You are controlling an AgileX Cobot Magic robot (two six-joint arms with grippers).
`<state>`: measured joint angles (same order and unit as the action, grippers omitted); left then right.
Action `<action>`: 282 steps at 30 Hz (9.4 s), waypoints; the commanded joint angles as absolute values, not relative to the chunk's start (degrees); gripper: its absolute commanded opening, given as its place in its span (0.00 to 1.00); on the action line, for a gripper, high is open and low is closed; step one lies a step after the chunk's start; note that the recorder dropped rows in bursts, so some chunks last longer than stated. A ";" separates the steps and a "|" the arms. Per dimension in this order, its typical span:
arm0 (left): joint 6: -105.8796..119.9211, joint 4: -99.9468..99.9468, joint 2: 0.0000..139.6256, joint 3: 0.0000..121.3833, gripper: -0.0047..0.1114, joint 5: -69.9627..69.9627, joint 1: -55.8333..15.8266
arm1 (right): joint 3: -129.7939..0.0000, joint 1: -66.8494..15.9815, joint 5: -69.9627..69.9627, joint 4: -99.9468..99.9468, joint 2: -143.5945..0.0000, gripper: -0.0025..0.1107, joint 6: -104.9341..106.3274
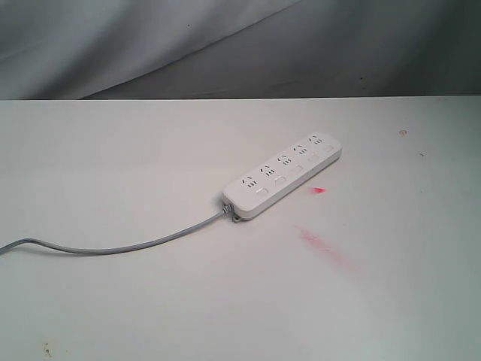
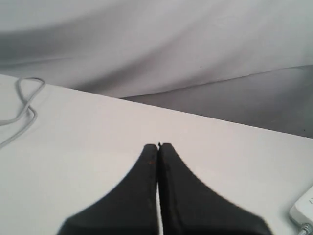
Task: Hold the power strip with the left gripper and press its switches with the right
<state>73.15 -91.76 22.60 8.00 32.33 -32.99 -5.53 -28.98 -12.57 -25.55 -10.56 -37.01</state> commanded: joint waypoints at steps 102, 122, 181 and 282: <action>-2.59 -5.39 0.00 0.00 0.04 -9.05 -11.28 | -2.19 -28.63 -9.25 -24.88 -10.30 0.02 -37.10; -2.57 -5.39 0.00 0.00 0.04 -9.09 -11.28 | -2.10 -17.31 -12.20 -26.53 0.00 0.02 -33.09; -2.57 -5.39 0.00 0.00 0.04 -8.99 -11.28 | 0.00 -14.09 -4.90 5.46 0.00 0.02 2.42; -2.57 -5.39 0.00 0.00 0.04 -8.89 -11.28 | 0.00 -7.58 -4.90 5.46 0.00 0.02 2.44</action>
